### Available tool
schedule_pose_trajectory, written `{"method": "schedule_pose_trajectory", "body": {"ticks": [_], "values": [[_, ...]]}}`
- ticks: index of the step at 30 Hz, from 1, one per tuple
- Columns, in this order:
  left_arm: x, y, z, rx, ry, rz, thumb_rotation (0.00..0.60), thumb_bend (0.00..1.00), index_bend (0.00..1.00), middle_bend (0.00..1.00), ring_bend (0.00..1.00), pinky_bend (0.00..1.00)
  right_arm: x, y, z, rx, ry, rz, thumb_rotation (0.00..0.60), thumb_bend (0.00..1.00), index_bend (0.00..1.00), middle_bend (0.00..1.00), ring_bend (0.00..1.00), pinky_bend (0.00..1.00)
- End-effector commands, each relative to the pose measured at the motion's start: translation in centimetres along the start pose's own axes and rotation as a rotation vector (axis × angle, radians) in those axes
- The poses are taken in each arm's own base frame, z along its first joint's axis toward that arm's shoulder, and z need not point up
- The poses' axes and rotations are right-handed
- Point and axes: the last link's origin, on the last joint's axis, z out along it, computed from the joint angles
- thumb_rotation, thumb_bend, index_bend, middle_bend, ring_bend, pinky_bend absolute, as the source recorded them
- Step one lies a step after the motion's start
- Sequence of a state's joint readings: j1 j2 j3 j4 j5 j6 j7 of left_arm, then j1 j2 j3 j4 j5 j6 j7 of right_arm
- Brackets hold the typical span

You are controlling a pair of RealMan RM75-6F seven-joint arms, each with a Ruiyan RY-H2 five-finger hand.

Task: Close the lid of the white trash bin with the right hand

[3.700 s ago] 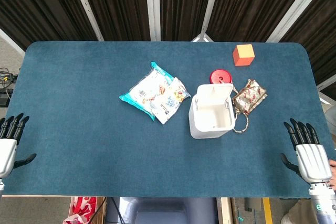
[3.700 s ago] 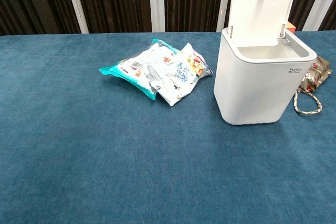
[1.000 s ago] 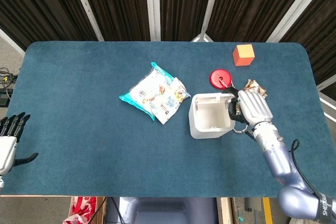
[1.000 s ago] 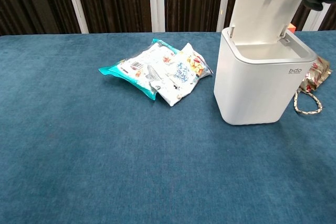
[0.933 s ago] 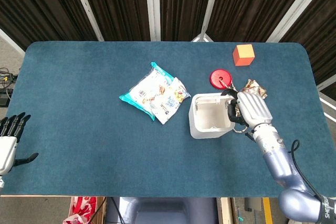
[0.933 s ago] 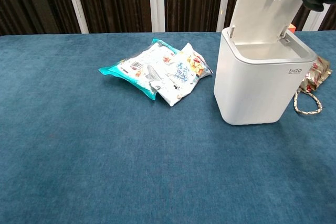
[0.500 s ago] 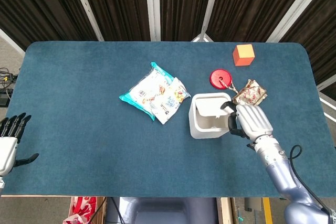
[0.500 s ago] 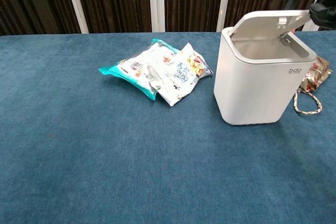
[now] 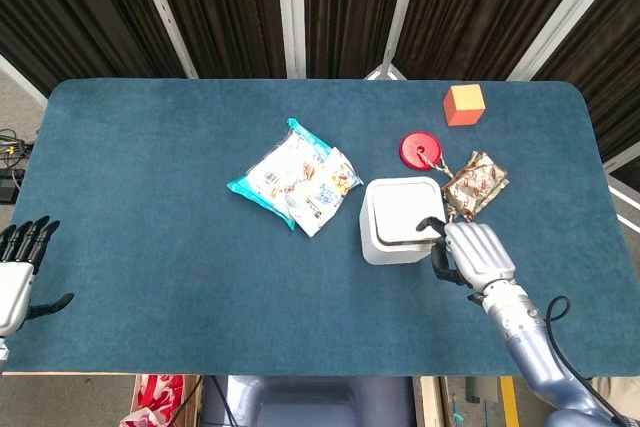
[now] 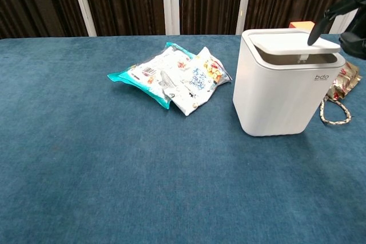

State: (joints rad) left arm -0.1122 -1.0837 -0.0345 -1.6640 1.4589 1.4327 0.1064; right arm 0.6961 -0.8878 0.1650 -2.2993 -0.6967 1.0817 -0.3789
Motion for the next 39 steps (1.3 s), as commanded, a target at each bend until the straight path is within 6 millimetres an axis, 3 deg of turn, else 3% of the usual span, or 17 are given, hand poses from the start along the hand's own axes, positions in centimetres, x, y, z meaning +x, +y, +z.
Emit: {"method": "schedule_pose_trajectory", "body": {"ticks": [1, 28, 32, 39], "values": [[0.0, 0.0, 0.0, 0.000, 0.001, 0.001, 0.600, 0.00, 0.00, 0.00, 0.00, 0.00, -0.4, 0.1, -0.1, 0.001, -0.003, 0.005, 0.600, 0.72, 0.30, 0.74, 0.82, 0.76], [0.1, 0.0, -0.1, -0.004, 0.008, 0.001, 0.600, 0.00, 0.00, 0.00, 0.00, 0.00, -3.4, 1.1, 0.3, -0.022, -0.055, -0.003, 0.600, 0.72, 0.28, 0.74, 0.82, 0.76], [0.1, 0.0, -0.1, -0.004, 0.011, 0.001, 0.600, 0.00, 0.00, 0.00, 0.00, 0.00, -2.4, 0.7, 0.3, -0.006, -0.008, -0.006, 0.600, 0.72, 0.27, 0.74, 0.82, 0.76], [0.1, -0.1, -0.1, -0.003, 0.017, 0.002, 0.600, 0.00, 0.00, 0.00, 0.00, 0.00, 1.5, 0.8, -1.0, 0.050, 0.220, -0.148, 0.600, 0.72, 0.13, 0.73, 0.80, 0.75]]}}
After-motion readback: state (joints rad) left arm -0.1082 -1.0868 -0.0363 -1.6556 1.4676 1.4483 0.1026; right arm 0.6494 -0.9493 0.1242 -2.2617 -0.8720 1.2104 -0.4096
